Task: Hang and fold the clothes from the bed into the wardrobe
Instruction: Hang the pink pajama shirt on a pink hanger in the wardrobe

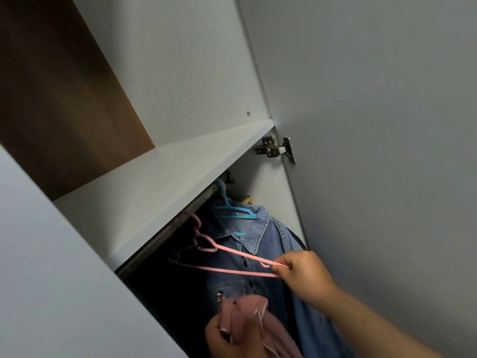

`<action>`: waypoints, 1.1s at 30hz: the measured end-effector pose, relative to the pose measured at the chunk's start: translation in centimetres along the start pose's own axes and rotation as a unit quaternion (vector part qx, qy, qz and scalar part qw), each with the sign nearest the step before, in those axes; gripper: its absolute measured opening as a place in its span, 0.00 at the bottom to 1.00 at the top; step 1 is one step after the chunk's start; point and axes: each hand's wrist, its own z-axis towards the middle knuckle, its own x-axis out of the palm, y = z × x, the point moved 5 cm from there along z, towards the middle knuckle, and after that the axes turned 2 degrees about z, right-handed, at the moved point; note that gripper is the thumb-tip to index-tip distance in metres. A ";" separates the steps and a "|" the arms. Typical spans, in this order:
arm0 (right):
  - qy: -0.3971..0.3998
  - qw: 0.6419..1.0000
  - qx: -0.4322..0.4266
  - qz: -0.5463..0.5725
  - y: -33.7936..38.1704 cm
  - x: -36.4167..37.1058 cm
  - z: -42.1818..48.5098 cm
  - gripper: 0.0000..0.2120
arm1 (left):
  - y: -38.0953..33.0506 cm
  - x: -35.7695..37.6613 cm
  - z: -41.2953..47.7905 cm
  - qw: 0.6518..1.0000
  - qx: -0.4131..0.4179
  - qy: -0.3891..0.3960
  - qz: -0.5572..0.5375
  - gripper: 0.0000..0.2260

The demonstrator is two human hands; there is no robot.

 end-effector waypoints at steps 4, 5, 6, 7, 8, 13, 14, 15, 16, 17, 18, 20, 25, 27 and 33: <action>-0.032 0.999 0.030 -0.004 -1.8 -2.4 -3.1 0.04 | -1.7 1.0 -2.9 0.999 -0.010 0.023 -0.024 0.17; -0.040 0.998 0.043 0.000 -2.1 -3.1 -4.1 0.04 | -1.8 0.6 -2.6 0.999 -0.019 -0.005 -0.026 0.15; -0.049 0.997 0.055 0.005 -2.2 -3.9 -5.2 0.03 | -2.7 0.7 -3.0 1.000 -0.022 0.012 -0.010 0.14; -0.060 0.996 0.064 0.012 -2.2 -4.6 -6.4 0.03 | -3.4 0.8 -3.3 0.999 -0.010 0.042 0.015 0.12; -0.071 0.994 0.073 0.024 -2.2 -5.4 -7.8 0.04 | -3.6 0.9 -3.8 0.998 -0.016 0.060 0.016 0.12; -0.128 0.965 0.138 0.184 -1.3 -9.7 -14.8 0.12 | -6.3 2.4 -6.4 0.990 0.002 0.142 0.011 0.14; -0.126 0.961 0.141 0.202 -0.5 -10.5 -16.2 0.10 | -7.0 2.5 -7.2 0.988 0.004 0.156 0.019 0.14; -0.123 0.958 0.146 0.216 0.0 -11.2 -17.5 0.08 | -7.5 2.4 -7.9 0.986 0.005 0.167 0.019 0.14; -0.118 0.955 0.152 0.225 0.6 -12.0 -18.9 0.07 | -8.1 2.3 -9.0 0.982 0.002 0.188 0.018 0.16; -0.112 0.953 0.157 0.234 1.0 -12.6 -20.1 0.05 | -8.2 2.0 -9.9 0.978 0.004 0.209 0.016 0.17; -0.110 0.950 0.162 0.243 1.6 -13.3 -21.5 0.04 | -8.7 1.7 -11.0 0.973 0.009 0.231 0.018 0.19; -0.117 0.939 0.162 0.279 2.7 -15.1 -24.0 0.02 | -10.0 1.1 -12.9 0.967 0.014 0.254 0.002 0.19; -0.151 0.904 0.145 0.372 5.7 -21.6 -32.1 0.15 | -16.6 2.1 -19.9 0.921 0.063 0.384 -0.028 0.18; -0.189 0.894 0.129 0.385 7.0 -24.8 -36.0 0.28 | -19.4 2.9 -23.2 0.895 0.073 0.435 -0.060 0.18; -0.374 0.838 0.137 0.373 11.0 -31.5 -48.8 0.34 | -24.8 5.0 -33.8 0.800 0.046 0.578 -0.156 0.19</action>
